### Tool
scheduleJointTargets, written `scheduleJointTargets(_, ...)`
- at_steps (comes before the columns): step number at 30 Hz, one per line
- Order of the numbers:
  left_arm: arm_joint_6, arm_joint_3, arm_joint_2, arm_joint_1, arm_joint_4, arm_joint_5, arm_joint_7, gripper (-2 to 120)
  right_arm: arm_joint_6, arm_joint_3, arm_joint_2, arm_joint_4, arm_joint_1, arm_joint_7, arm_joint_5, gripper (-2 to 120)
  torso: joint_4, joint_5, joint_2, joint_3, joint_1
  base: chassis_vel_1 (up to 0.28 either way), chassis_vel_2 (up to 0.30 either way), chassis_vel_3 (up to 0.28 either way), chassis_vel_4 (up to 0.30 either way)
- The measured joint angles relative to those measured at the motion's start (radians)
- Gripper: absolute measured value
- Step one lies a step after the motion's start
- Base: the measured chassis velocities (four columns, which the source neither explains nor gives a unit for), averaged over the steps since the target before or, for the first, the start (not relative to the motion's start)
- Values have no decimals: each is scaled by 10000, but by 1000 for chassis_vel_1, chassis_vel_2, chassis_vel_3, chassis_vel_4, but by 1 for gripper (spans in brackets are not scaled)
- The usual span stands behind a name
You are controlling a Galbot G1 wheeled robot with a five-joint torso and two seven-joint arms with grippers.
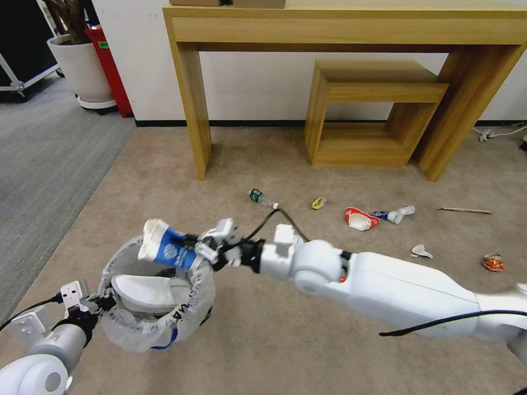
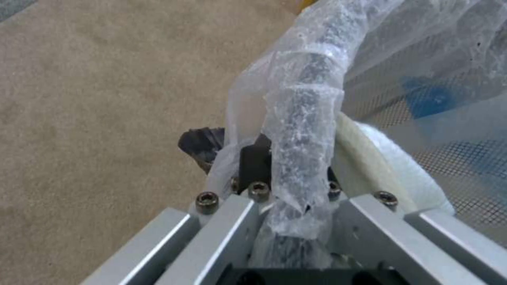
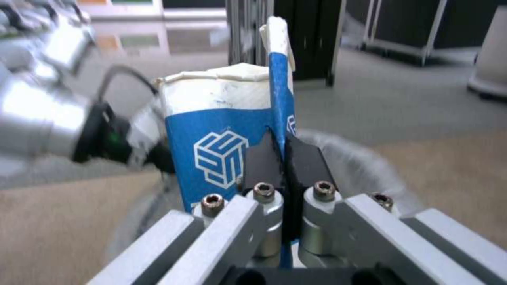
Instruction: Pick up the trash bin and place the garbage on the floor into it.
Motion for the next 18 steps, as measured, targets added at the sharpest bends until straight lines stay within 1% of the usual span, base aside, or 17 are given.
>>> scheduleJointTargets(1,0,0,0,0,0,0,0,1,0,0,0,0,0,0,0,0,0,0,0,0,0,0,0,0,0)
scheduleJointTargets(3,1,-31,-66,45,-83,-10,-2,1,-304,-448,556,-291,202,464,-131,0,-1,-1,0,0,0,0,0,0,0)
scheduleJointTargets(4,1,-31,-66,45,-83,-10,-2,1,-304,-448,556,-291,202,464,-131,0,-1,-1,0,0,0,0,0,0,0)
scheduleJointTargets(8,-28,-80,-124,136,-164,-37,13,1,-404,-868,1544,-968,426,827,-479,0,1,0,0,0,0,0,0,0,0)
scheduleJointTargets(12,-69,-131,-95,203,-169,-57,35,1,-636,-959,1781,-1136,447,1118,-666,0,2,-1,0,0,0,0,0,0,0)
scheduleJointTargets(16,-90,-166,-31,221,-170,-103,44,1,-680,-992,1722,-1219,432,1202,-784,0,0,0,1,0,0,0,0,0,0)
scheduleJointTargets(18,-104,-179,30,220,-135,-122,46,1,-681,-976,1561,-1223,387,1205,-846,8,-2,0,0,0,0,0,0,0,0)
